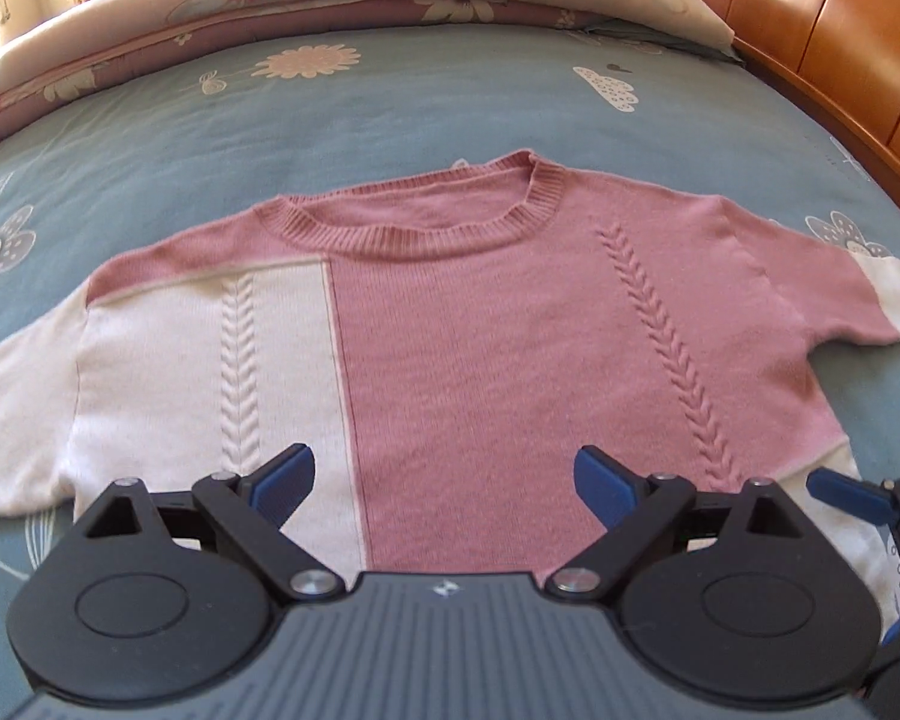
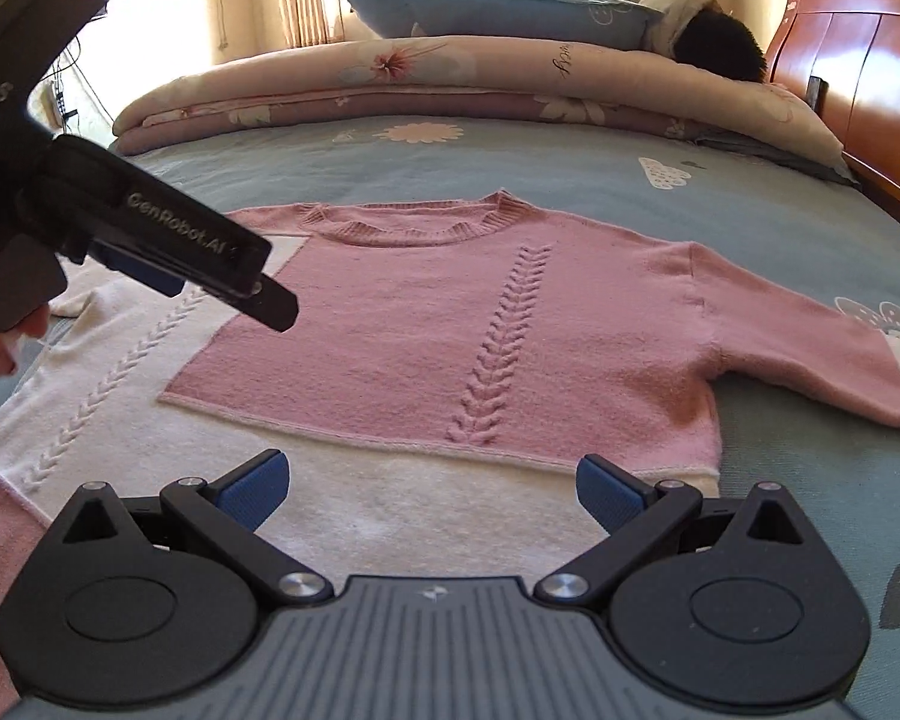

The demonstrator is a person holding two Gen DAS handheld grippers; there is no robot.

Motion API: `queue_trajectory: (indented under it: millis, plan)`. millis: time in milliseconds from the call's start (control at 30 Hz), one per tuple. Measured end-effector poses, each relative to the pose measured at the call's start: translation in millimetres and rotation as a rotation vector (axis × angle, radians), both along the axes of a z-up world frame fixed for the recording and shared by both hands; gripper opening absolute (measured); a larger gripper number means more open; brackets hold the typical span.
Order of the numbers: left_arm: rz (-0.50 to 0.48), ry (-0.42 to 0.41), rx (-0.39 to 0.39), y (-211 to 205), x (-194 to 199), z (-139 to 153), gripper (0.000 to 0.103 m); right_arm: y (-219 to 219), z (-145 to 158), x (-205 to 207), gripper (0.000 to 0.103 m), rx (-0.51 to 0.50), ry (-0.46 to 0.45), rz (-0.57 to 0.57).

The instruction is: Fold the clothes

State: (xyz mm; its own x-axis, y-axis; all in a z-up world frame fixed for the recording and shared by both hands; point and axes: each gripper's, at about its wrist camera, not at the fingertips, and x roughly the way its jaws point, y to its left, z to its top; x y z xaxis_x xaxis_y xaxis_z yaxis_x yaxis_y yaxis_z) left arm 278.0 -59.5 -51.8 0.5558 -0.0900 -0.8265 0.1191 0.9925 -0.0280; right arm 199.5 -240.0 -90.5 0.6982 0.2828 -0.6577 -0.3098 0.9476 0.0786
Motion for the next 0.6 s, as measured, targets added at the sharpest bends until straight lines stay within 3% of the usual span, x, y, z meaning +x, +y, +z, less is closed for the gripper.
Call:
queue_trajectory:
  millis: [100, 300, 433, 600]
  plan:
    - [0.007, 0.013, -0.022, 2, -8, -11, 0.094, -4, -9, 6, 0.103, -0.015, 0.054, -0.016]
    - [0.001, 0.049, -0.017, 4, -18, -34, 0.094, -10, -13, 2, 0.103, -0.045, 0.04, -0.013]
    - [-0.06, 0.009, -0.023, 9, -29, -23, 0.094, -11, -10, 5, 0.103, -0.023, 0.041, -0.031]
    - [-0.163, -0.08, -0.035, 24, -50, -16, 0.096, -19, -1, 9, 0.103, 0.05, -0.023, -0.055]
